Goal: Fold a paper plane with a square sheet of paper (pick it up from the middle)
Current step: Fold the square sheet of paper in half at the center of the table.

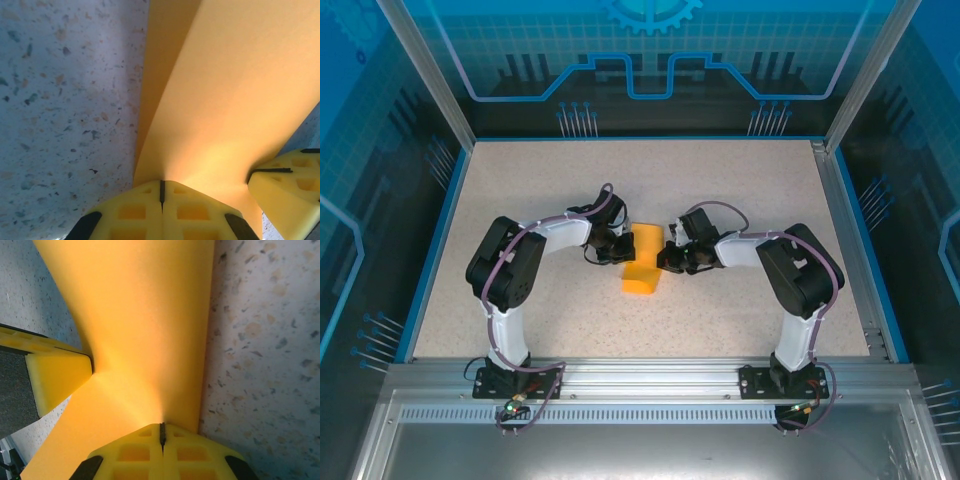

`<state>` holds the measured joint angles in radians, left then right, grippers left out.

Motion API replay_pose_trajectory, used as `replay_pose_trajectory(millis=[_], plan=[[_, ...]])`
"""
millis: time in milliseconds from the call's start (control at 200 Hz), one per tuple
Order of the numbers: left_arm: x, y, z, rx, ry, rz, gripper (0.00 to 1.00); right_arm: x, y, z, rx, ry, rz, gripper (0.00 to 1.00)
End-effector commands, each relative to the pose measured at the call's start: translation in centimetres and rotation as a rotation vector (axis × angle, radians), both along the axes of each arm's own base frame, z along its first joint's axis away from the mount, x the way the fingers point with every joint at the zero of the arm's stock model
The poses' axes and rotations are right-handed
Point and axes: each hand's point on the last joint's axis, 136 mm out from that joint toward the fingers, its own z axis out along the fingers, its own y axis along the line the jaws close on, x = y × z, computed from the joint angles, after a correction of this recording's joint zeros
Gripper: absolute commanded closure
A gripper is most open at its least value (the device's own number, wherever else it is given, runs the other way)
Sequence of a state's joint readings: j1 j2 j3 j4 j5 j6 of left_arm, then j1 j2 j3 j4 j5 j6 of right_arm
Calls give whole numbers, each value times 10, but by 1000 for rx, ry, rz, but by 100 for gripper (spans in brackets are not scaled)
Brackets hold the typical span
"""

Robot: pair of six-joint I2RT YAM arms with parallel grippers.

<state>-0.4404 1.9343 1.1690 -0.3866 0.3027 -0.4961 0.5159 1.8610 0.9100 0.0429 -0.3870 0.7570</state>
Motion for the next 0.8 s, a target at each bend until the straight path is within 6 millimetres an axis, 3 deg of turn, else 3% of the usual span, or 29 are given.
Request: replay_pose_trajectory(millis=[0, 110, 230, 490, 675, 795], plan=[[-20, 13, -30, 84, 70, -18, 100, -3, -4, -6, -4, -6, 12, 99], [-20, 13, -29, 86, 70, -19, 100, 7, 10, 29, 97, -82, 16, 99], [-21, 14, -29, 87, 71, -19, 100, -1, 13, 30, 141, -58, 21, 99], [-23, 14, -31, 88, 75, -21, 100, -16, 13, 2, 140, 17, 27, 100], [-23, 14, -30, 88, 76, -23, 100, -26, -2, -21, 74, 49, 10, 100], [-23, 15, -31, 91, 77, -22, 100, -27, -3, -21, 61, 50, 14, 100]])
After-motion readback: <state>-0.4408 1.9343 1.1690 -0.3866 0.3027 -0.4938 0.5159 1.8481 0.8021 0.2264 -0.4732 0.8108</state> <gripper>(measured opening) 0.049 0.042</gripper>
